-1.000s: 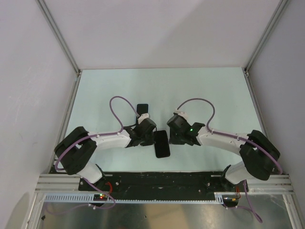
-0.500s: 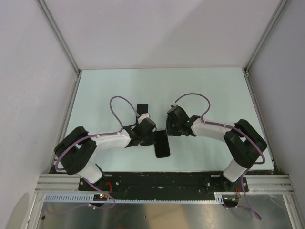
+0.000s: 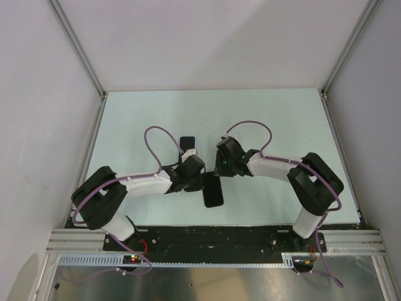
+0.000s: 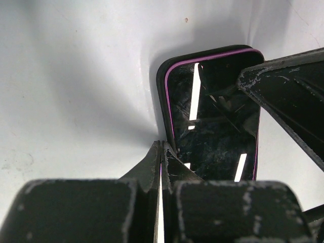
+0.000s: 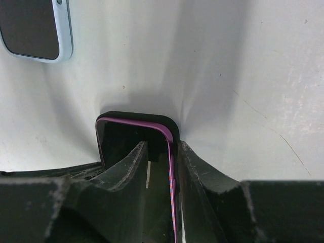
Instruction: Put the phone into the phone case
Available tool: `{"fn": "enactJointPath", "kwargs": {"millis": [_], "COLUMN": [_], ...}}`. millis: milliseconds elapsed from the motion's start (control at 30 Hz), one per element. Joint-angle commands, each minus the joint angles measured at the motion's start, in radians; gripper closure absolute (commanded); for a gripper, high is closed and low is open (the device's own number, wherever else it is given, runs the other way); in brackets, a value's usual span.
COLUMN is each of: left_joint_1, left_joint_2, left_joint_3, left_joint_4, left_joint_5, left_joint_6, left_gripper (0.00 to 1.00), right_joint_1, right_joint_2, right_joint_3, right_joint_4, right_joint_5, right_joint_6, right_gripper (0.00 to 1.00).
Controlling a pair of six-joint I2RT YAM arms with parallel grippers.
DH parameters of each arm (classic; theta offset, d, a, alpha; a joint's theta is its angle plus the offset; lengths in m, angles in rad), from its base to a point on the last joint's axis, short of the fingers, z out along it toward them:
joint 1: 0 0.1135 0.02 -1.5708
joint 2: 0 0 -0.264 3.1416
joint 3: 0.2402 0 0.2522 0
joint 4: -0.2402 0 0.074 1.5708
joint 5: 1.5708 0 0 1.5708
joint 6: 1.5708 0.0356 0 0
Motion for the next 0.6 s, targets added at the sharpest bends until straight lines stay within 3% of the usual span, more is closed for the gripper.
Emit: {"fn": "enactJointPath", "kwargs": {"millis": [0,567], "left_joint_1": [0.005,0.018], "left_joint_2": [-0.022,-0.028], "left_joint_3": [0.039,0.038], "left_joint_4": [0.026,0.019], "left_joint_5": [0.007,0.009], "left_joint_6": [0.022,0.029], "left_gripper": [1.0,1.0], "right_joint_1": [0.011,0.018], "right_joint_2": [0.027,-0.038], "right_joint_3": [0.028,0.057], "right_joint_4": [-0.011,-0.073], "right_joint_5": [0.038,0.09], "right_joint_6": [-0.019,-0.058], "right_gripper": [0.69,0.67]}}
